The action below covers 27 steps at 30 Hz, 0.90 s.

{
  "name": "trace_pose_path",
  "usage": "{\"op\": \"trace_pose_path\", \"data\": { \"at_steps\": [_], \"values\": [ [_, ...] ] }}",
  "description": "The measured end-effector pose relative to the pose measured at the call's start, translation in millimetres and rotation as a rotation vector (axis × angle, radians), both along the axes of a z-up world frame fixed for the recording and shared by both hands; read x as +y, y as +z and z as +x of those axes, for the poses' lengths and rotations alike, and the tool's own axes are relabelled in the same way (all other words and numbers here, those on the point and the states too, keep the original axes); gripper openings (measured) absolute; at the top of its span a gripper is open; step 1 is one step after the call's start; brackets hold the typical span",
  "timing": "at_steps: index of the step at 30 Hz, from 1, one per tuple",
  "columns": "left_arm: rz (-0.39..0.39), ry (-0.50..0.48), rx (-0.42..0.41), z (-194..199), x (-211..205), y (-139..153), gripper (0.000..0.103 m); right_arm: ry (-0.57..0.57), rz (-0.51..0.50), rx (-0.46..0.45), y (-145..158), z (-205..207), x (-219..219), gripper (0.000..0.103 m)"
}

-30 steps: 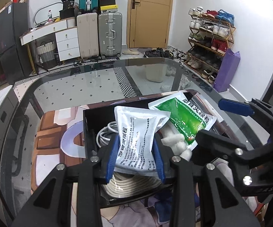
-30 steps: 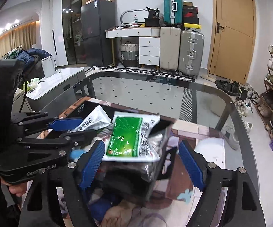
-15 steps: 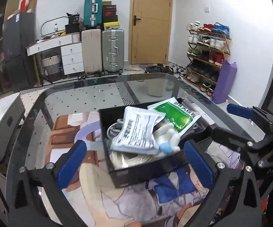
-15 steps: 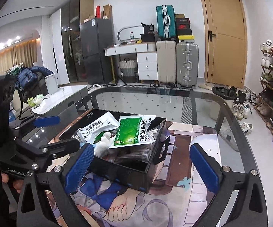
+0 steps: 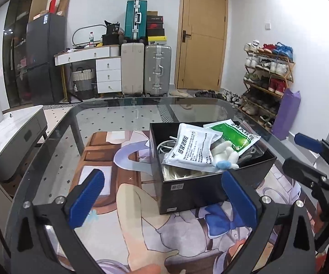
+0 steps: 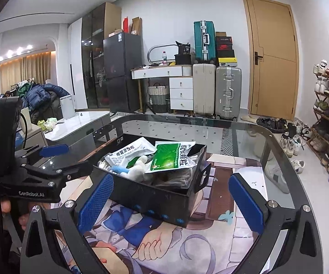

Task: Organize soft objects

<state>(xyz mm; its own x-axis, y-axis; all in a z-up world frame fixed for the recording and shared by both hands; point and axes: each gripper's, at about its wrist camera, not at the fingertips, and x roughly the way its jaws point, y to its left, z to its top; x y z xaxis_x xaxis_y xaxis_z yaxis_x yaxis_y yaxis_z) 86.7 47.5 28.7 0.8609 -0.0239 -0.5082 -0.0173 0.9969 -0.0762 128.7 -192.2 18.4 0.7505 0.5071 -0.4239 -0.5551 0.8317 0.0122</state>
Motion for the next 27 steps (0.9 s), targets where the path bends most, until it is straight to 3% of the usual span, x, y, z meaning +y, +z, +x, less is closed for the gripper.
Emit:
{"op": "trace_pose_path", "data": {
  "at_steps": [13,27],
  "values": [
    [-0.015,0.016,-0.062,-5,1,-6,0.103,-0.005,0.012,-0.039,-9,-8,2,0.103],
    [-0.031,0.016,-0.05,-2,6,-7,0.103,-0.026,-0.003,-0.063,-8,-11,4,0.103]
  ]
}}
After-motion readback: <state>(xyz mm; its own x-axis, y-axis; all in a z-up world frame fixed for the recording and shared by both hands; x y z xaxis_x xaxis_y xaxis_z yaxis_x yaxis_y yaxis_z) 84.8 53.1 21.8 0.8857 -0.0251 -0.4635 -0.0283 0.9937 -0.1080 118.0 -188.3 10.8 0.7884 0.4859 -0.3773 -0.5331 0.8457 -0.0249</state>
